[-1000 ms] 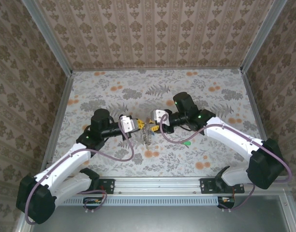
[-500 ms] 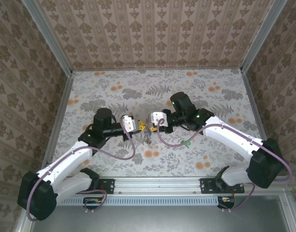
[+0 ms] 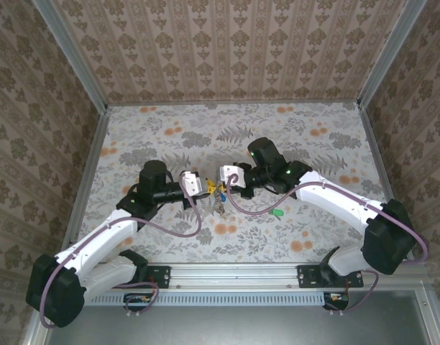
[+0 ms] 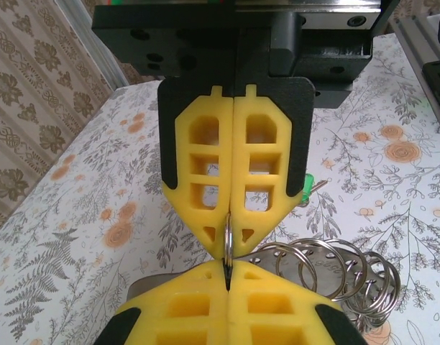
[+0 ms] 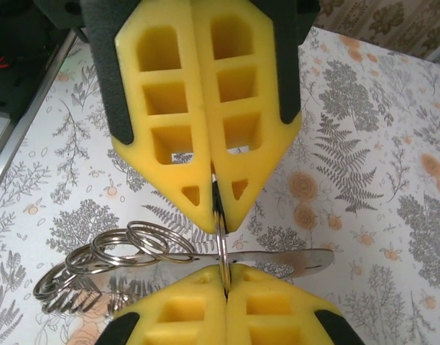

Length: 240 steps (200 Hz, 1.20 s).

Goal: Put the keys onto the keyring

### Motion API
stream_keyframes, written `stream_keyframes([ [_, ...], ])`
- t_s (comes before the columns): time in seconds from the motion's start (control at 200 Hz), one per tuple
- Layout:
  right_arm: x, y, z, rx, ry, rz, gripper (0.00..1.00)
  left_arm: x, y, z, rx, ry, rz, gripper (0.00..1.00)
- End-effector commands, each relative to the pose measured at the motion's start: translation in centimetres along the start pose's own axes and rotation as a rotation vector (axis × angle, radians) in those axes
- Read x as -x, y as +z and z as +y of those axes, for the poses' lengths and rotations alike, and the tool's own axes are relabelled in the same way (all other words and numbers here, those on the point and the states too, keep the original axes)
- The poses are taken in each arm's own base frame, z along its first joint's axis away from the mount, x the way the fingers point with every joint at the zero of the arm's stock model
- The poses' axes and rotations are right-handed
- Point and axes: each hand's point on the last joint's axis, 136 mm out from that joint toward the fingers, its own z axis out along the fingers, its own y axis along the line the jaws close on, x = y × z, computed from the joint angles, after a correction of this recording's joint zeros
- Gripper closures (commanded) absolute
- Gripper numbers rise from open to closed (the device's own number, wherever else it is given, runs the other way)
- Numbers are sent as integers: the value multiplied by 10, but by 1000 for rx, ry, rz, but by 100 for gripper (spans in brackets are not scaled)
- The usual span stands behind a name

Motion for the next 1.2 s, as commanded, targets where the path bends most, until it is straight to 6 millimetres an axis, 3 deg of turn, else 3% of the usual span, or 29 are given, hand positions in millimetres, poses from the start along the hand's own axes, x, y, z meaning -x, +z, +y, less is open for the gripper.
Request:
stream_keyframes([
  [0.0,22,-3,1,-3,-12,-107,97,21,0,5,-8,19,-47,100],
  [0.09,22,-2,5,14,-9,-123,84,21,0,5,-12,8,-41,100],
  [0.31,19,-2,4,9,-11,-105,83,20,0,4,-18,8,-38,100],
  [0.365,18,-2,4,6,-11,-99,86,20,0,4,-17,4,-36,100],
  [0.45,18,-3,2,-2,-13,-93,100,20,1,5,-17,3,-35,100],
  [0.545,17,-2,1,-6,-3,-92,100,20,0,8,1,5,-30,100],
  [0.585,27,-12,-2,-37,-8,-120,100,19,-1,9,15,7,-27,100],
  [0.75,43,-29,-14,-90,68,-261,100,13,-5,9,44,-8,0,79],
  [0.875,55,-44,-25,-127,116,-390,100,14,-5,5,12,-20,4,76],
  [1.195,57,-42,-17,-89,115,-441,100,32,-7,13,42,-10,-57,72],
])
